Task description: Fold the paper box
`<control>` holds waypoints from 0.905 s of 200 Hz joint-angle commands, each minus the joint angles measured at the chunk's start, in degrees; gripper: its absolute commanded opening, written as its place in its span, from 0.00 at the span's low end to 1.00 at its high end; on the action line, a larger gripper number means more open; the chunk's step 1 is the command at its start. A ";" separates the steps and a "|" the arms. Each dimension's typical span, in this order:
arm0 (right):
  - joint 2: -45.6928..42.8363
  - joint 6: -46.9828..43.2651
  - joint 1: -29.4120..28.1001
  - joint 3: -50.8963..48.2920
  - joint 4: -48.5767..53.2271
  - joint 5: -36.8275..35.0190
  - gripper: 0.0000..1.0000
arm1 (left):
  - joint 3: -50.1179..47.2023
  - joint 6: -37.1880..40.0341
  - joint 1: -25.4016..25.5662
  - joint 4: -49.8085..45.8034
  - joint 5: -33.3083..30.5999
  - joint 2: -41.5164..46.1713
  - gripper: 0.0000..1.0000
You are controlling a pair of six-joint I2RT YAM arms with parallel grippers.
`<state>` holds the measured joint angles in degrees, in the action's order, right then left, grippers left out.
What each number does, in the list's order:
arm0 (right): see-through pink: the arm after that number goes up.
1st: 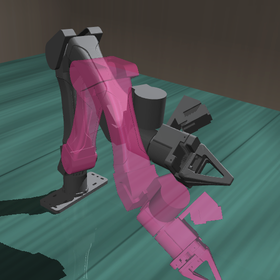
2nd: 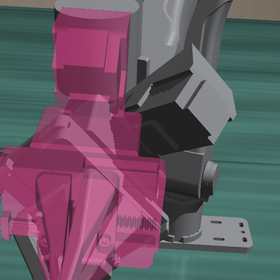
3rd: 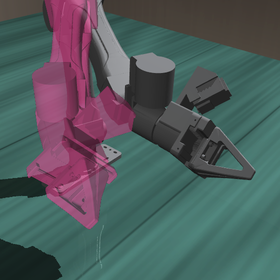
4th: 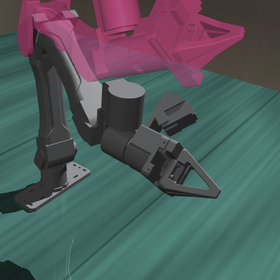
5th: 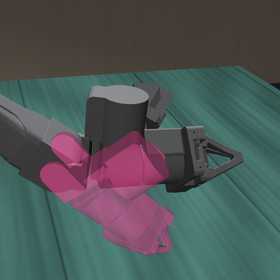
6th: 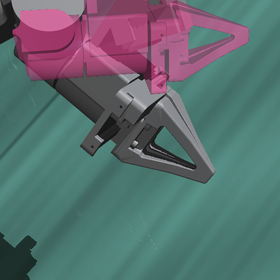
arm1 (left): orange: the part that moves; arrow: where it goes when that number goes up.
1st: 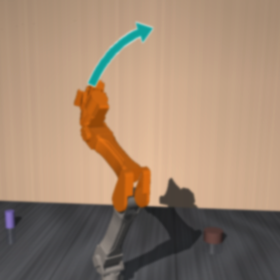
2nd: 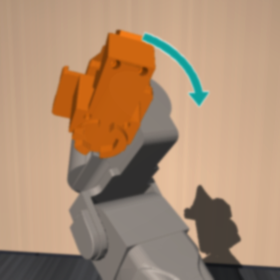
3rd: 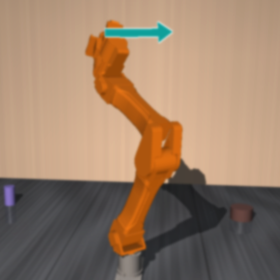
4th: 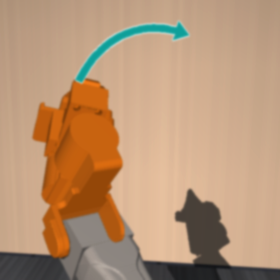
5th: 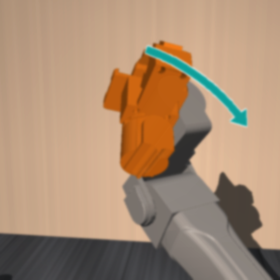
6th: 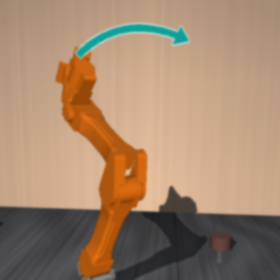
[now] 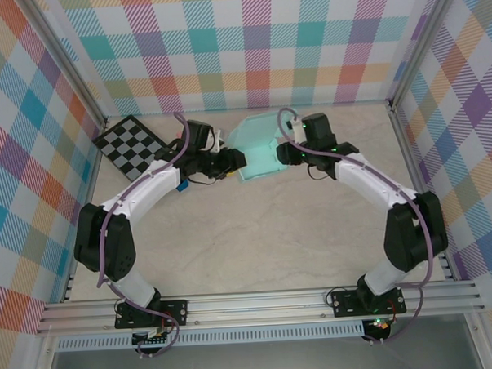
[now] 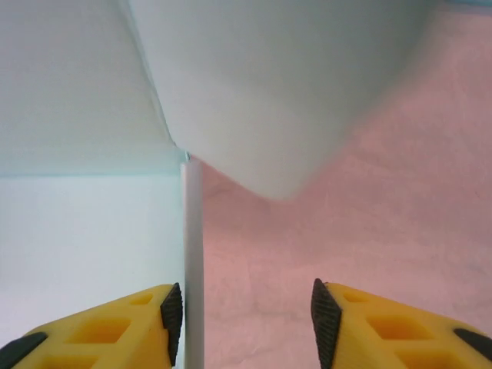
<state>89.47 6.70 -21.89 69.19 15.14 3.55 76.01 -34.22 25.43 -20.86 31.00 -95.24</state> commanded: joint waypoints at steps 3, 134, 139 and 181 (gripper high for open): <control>-5.69 2.91 4.13 -5.38 -3.18 15.13 0.53 | 1.72 2.03 0.41 0.69 1.81 -1.88 0.29; -10.90 -17.51 17.93 -12.91 -4.67 31.60 0.59 | 7.29 24.86 -1.76 -6.80 15.52 -18.36 0.32; -10.63 -18.30 18.02 -12.94 -5.29 31.33 0.59 | 7.63 25.19 -1.92 -7.19 15.62 -19.05 0.33; -6.67 -12.89 22.91 -9.29 -6.41 42.13 0.59 | 9.95 29.45 -3.17 -10.60 15.51 -23.91 0.38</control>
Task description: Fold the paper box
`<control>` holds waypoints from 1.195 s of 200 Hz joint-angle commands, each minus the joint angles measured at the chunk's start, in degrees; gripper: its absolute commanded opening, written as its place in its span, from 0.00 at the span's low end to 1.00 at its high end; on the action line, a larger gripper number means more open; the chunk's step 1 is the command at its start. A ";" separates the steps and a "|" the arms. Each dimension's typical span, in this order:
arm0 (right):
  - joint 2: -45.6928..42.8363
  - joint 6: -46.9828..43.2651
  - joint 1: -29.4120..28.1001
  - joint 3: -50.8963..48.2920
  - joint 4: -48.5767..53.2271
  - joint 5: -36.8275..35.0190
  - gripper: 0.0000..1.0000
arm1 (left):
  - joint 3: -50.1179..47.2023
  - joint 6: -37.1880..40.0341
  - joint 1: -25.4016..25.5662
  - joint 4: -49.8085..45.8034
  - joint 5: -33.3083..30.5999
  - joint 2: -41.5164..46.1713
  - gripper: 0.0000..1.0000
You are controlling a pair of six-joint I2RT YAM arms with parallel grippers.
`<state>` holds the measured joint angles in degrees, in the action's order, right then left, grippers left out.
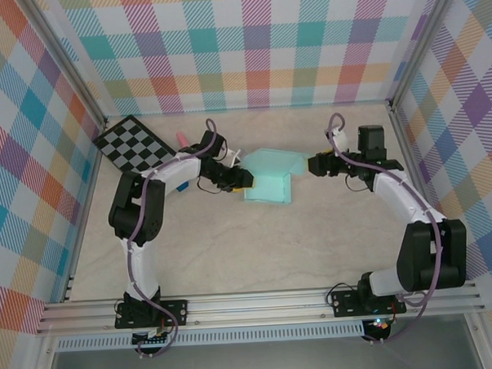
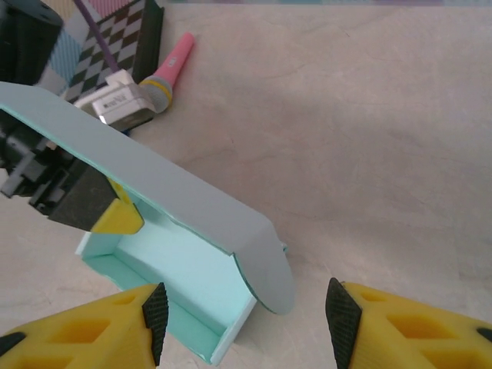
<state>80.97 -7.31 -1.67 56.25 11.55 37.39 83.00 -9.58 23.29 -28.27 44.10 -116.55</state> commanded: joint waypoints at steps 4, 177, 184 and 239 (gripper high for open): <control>2.03 3.41 2.81 4.16 -2.52 7.20 0.59 | 3.07 4.83 -1.18 -3.08 2.51 -3.05 0.39; 8.15 36.47 8.92 13.81 20.23 2.67 0.69 | -17.17 -9.72 -8.78 11.86 -5.73 19.40 1.00; 10.47 38.87 8.80 14.64 20.05 5.67 0.69 | -16.50 -10.53 -9.12 13.35 -5.90 20.01 1.00; 18.30 54.83 7.34 16.28 10.32 12.36 0.78 | -9.82 -21.16 -11.46 21.68 -5.29 15.73 0.99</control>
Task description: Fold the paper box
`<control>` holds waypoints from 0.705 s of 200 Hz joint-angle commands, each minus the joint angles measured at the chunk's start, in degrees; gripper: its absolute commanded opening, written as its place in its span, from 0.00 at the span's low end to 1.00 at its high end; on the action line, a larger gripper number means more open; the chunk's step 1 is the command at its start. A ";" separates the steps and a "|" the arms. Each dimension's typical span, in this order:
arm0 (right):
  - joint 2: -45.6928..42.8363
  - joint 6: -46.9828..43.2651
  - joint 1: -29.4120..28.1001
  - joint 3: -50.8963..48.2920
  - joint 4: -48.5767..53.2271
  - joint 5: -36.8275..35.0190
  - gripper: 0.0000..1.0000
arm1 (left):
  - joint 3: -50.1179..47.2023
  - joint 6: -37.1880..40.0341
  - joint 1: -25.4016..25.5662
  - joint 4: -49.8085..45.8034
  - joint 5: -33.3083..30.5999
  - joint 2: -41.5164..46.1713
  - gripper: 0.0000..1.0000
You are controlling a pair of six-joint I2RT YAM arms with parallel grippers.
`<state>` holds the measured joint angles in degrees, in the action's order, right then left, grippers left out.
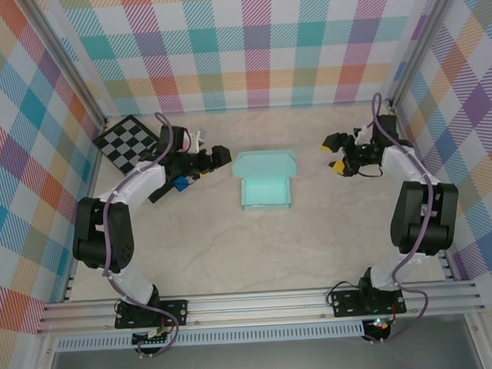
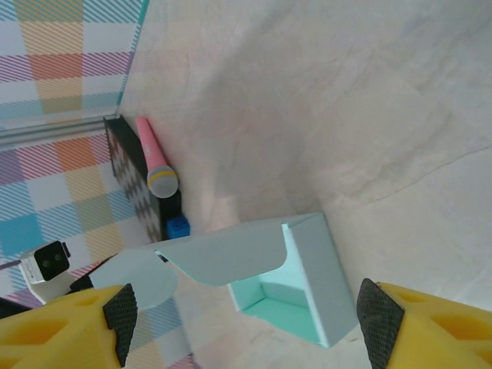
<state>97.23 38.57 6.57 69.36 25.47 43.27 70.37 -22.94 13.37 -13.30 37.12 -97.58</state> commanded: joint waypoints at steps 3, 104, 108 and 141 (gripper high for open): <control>2.56 9.24 -1.19 3.61 -3.68 6.80 0.78 | 2.97 -8.73 -1.58 7.95 3.09 -3.81 0.99; 10.31 23.97 -8.88 4.61 -11.39 9.42 0.78 | 0.53 -24.32 3.07 22.97 9.40 -8.18 0.97; 10.13 24.86 -9.09 4.11 -12.36 9.45 0.78 | 0.00 -24.82 3.07 23.26 9.33 -8.01 0.97; 8.94 28.67 -10.45 2.10 -14.84 8.76 0.78 | -2.74 -25.51 3.40 22.37 9.21 -6.50 0.97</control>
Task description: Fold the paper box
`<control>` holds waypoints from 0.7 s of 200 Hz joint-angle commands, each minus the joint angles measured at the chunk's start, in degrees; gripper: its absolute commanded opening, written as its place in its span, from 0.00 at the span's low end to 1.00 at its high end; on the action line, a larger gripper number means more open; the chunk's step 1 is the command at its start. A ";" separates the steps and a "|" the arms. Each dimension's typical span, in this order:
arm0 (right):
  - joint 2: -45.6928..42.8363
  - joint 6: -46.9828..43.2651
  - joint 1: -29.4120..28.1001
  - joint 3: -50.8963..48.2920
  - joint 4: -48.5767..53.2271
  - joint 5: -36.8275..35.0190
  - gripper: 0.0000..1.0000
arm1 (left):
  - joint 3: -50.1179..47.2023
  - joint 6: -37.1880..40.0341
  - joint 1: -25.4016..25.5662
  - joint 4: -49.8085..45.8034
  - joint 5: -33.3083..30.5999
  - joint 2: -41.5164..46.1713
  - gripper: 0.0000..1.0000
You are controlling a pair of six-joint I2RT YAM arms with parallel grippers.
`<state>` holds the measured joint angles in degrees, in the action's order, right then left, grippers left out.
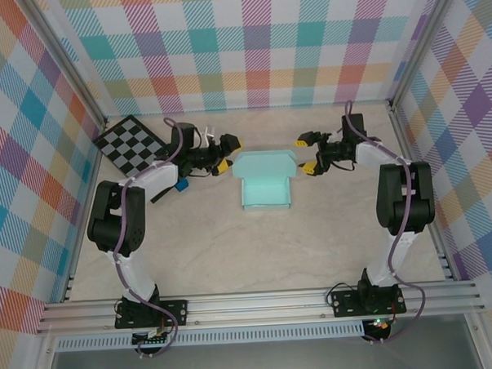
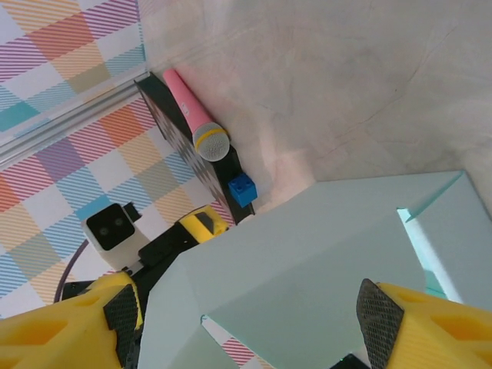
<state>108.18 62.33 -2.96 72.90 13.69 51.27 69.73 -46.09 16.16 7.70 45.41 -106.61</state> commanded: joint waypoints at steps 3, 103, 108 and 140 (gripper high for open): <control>-2.09 5.11 -1.02 -1.51 -2.99 0.63 0.78 | -2.28 -2.42 0.69 1.27 0.96 2.61 0.97; -6.61 17.21 -6.23 -9.16 -12.22 -6.76 0.77 | -1.88 -7.22 5.77 5.05 -0.86 1.90 0.96; -6.66 17.64 -6.57 -9.23 -12.25 -7.21 0.77 | -1.80 -7.70 6.02 5.43 -0.97 1.79 0.96; -6.12 17.88 -8.18 -8.84 -12.64 -8.37 0.75 | -2.03 -9.28 7.08 6.26 -2.38 1.58 0.96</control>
<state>103.04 78.54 -9.85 64.27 2.52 44.23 66.98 -53.25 22.20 11.40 44.03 -106.43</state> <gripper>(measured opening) 0.759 0.962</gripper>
